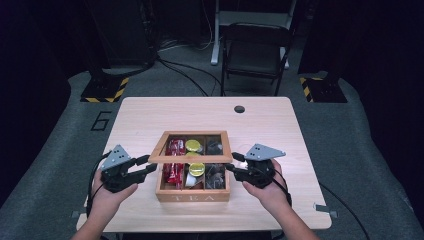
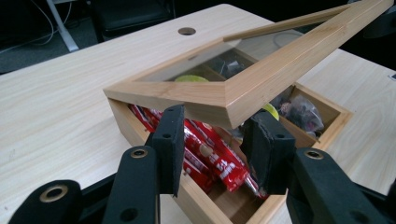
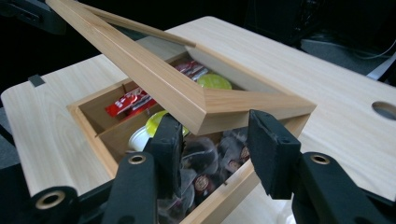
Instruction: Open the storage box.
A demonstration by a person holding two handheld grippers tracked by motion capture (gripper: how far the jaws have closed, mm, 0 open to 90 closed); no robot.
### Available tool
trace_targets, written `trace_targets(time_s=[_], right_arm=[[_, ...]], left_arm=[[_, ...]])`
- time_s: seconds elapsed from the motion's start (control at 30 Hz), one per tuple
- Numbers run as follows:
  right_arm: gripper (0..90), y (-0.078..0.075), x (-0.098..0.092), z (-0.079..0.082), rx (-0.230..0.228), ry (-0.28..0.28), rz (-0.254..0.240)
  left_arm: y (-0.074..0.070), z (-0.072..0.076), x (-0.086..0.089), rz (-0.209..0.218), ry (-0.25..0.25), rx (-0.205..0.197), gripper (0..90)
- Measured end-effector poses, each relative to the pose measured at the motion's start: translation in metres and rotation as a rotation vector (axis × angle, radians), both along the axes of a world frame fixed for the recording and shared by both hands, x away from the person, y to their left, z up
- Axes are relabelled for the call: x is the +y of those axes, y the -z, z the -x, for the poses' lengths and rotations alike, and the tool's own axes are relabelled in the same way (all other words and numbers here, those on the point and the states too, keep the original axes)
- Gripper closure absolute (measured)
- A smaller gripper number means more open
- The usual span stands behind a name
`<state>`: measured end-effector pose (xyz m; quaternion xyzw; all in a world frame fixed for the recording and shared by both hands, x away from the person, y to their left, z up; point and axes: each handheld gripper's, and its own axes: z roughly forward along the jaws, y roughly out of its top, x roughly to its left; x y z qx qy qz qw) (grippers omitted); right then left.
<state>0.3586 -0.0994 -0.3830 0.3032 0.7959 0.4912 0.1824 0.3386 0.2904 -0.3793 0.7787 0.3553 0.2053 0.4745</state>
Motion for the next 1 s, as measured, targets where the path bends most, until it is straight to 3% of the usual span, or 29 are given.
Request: trace_targets(time_s=[0.2,0.5,0.67,0.83,1.0], right_arm=[[56.2,-0.011,0.002,-0.008,-0.028,0.007,0.008],[56.5,-0.021,0.004,-0.017,-0.022,0.024,-0.003],[58.2,-0.027,0.005,-0.023,-0.041,0.023,0.017],[58.3,-0.032,0.004,-0.028,-0.019,0.029,0.003],[58.8,-0.035,0.004,-0.034,-0.032,0.023,0.0]], left_arm=[[-0.01,-0.007,-0.003,-0.017,-0.016,-0.047,58.9],[-0.02,-0.017,-0.002,-0.003,-0.014,-0.03,58.9],[-0.026,-0.023,-0.002,-0.012,-0.013,-0.03,59.0],[-0.03,-0.028,-0.002,0.004,-0.013,-0.031,59.0],[-0.035,-0.034,-0.003,-0.008,-0.013,-0.044,59.1]])
